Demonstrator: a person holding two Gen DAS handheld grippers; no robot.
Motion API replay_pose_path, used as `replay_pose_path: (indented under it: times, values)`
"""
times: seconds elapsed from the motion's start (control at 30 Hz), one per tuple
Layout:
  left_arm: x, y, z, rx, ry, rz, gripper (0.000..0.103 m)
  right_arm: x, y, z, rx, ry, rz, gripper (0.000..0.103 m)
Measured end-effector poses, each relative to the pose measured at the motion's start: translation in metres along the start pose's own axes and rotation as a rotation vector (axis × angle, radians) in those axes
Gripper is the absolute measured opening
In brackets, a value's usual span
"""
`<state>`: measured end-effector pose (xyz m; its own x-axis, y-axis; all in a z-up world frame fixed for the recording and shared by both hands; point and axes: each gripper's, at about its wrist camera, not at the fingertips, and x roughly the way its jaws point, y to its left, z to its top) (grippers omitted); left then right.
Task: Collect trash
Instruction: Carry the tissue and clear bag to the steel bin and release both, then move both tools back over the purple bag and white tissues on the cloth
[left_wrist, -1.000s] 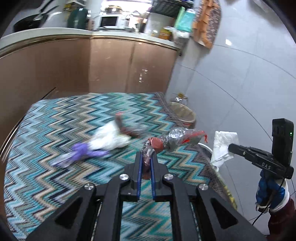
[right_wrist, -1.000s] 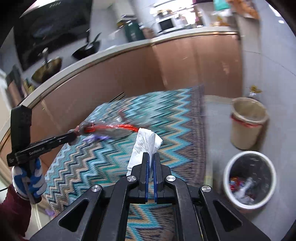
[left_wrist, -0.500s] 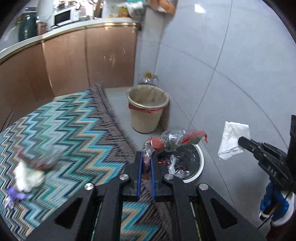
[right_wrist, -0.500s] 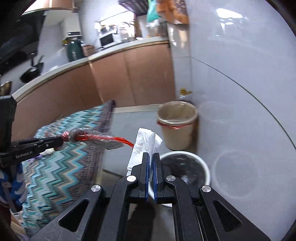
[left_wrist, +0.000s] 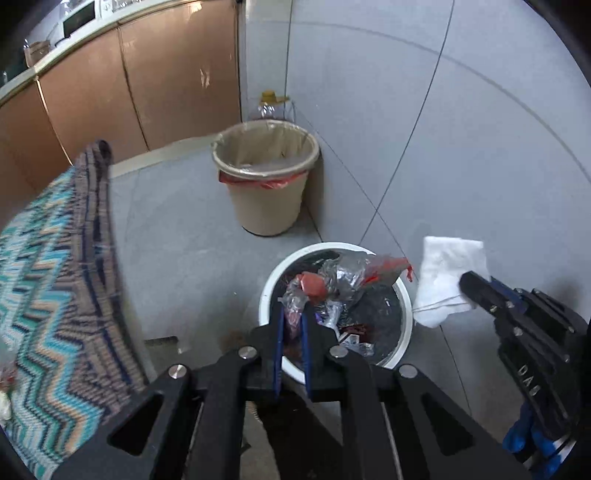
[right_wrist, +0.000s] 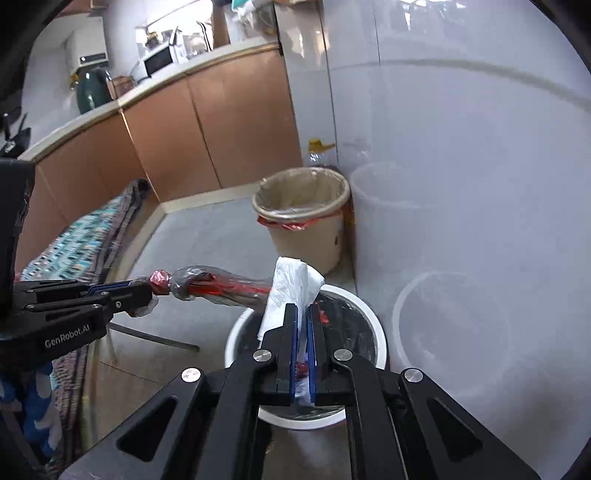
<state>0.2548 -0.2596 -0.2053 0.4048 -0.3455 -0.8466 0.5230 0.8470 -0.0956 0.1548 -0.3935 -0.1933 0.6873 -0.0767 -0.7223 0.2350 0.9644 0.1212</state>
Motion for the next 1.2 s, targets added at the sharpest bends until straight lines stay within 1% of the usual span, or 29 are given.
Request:
replay_pose_path:
  times: [0.03, 0.07, 0.1, 0.13, 0.17, 0.2, 0.23, 0.27, 0.37, 0.47, 0.57, 0.63, 0.8, 0.9, 0.97, 1.0, 1.03, 1.1, 1.17, 1.2]
  values:
    - [0.006, -0.001, 0.001, -0.005, 0.010, -0.005, 0.009, 0.007, -0.002, 0.001, 0.002, 0.006, -0.006, 0.005]
    - [0.011, -0.002, 0.002, -0.010, 0.019, -0.013, 0.010, 0.013, -0.005, 0.001, 0.006, 0.015, -0.014, 0.008]
    - [0.017, -0.003, 0.002, -0.016, 0.028, -0.029, 0.011, 0.019, -0.005, 0.000, 0.006, 0.021, -0.021, 0.015]
    - [0.021, -0.004, 0.002, -0.021, 0.035, -0.041, 0.015, 0.024, -0.008, 0.000, 0.006, 0.029, -0.032, 0.019]
    - [0.026, -0.004, 0.002, -0.031, 0.045, -0.057, 0.018, 0.028, -0.010, 0.000, 0.011, 0.036, -0.037, 0.029]
    - [0.029, -0.006, 0.002, -0.037, 0.048, -0.066, 0.027, 0.032, -0.012, -0.001, 0.021, 0.045, -0.036, 0.035]
    - [0.031, -0.006, 0.001, -0.045, 0.050, -0.073, 0.035, 0.034, -0.013, -0.002, 0.025, 0.048, -0.038, 0.036]
    - [0.031, -0.006, 0.000, -0.052, 0.048, -0.078, 0.037, 0.034, -0.014, -0.003, 0.030, 0.051, -0.042, 0.036]
    - [0.025, -0.004, -0.001, -0.066, 0.030, -0.093, 0.037, 0.031, -0.013, -0.004, 0.035, 0.047, -0.037, 0.036]
    - [0.007, -0.001, -0.005, -0.066, -0.019, -0.083, 0.037, 0.024, -0.009, -0.004, 0.035, 0.037, -0.030, 0.038]
    - [-0.017, 0.004, -0.007, -0.069, -0.087, -0.069, 0.037, 0.009, -0.003, -0.004, 0.039, 0.013, -0.019, 0.043]
    - [-0.038, 0.004, -0.010, -0.067, -0.137, -0.056, 0.037, -0.004, 0.004, -0.002, 0.033, -0.008, -0.012, 0.044]
    - [-0.088, 0.004, -0.021, -0.043, -0.247, -0.015, 0.037, -0.040, 0.023, 0.003, 0.009, -0.068, 0.002, 0.054]
    - [-0.122, 0.007, -0.031, -0.037, -0.311, 0.013, 0.037, -0.062, 0.033, 0.005, -0.006, -0.102, 0.004, 0.056]
    - [-0.137, 0.009, -0.036, -0.040, -0.341, 0.027, 0.037, -0.079, 0.042, 0.006, -0.021, -0.126, 0.007, 0.056]
    - [-0.147, 0.010, -0.040, -0.041, -0.361, 0.036, 0.040, -0.084, 0.044, 0.007, -0.026, -0.134, 0.008, 0.057]
    - [-0.155, 0.012, -0.045, -0.042, -0.374, 0.041, 0.045, -0.094, 0.049, 0.008, -0.034, -0.148, 0.009, 0.059]
    - [-0.173, 0.015, -0.053, -0.044, -0.409, 0.068, 0.051, -0.110, 0.057, 0.009, -0.050, -0.174, 0.013, 0.068]
    - [-0.191, 0.019, -0.061, -0.045, -0.446, 0.095, 0.053, -0.125, 0.065, 0.011, -0.065, -0.200, 0.017, 0.073]
    - [-0.200, 0.022, -0.066, -0.047, -0.459, 0.103, 0.057, -0.129, 0.067, 0.011, -0.071, -0.208, 0.018, 0.075]
